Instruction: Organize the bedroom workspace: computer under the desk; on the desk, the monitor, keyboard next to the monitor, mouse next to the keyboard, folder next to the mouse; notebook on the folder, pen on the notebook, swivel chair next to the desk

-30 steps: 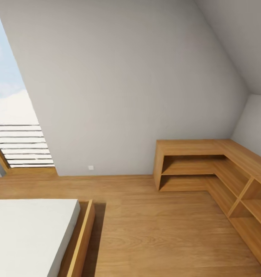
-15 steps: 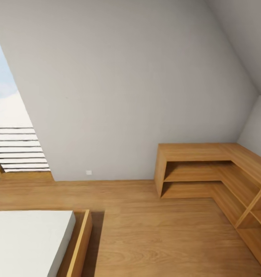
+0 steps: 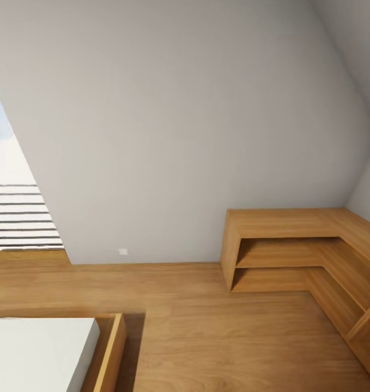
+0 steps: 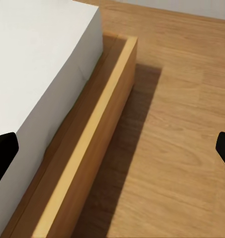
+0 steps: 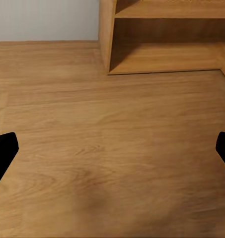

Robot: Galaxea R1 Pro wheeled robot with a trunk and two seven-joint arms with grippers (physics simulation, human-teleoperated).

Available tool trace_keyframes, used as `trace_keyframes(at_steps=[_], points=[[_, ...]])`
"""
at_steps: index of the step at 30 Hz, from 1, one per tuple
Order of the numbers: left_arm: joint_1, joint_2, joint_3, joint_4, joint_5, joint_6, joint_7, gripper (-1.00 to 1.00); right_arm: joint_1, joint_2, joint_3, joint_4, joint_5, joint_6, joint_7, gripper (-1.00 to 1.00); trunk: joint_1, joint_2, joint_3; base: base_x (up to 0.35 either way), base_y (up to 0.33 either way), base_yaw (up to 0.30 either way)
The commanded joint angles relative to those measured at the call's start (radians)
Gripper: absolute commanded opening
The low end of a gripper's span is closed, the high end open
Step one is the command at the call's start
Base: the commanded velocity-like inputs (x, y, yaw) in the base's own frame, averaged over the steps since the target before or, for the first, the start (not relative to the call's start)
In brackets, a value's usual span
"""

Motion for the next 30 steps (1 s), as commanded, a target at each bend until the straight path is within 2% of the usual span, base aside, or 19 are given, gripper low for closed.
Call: trace_keyframes(at_steps=[1,13,25,30], points=[[-0.001,0.000,-0.008,0.000,-0.001,-0.002,0.011,1.00,-0.001,0.000,-0.008,0.002,0.011,-0.003,-0.004,1.00,0.001,-0.002,-0.002,0.326,0.000,0.000],[-0.001,0.000,-0.010,0.000,-0.001,-0.002,0.011,1.00,-0.001,0.000,-0.009,0.001,0.009,-0.003,-0.006,1.00,0.001,-0.002,-0.002,0.326,0.000,-0.010],[-0.001,0.000,-0.010,0.000,-0.002,-0.001,0.010,1.00,-0.002,-0.001,-0.011,0.000,0.008,-0.003,-0.005,1.00,0.001,-0.002,-0.002,0.320,0.000,-0.225],[-0.001,0.000,-0.010,0.000,-0.002,-0.002,0.009,1.00,-0.001,-0.001,-0.011,0.000,0.008,-0.003,-0.005,1.00,0.001,-0.002,-0.002,0.153,0.000,-0.260]])
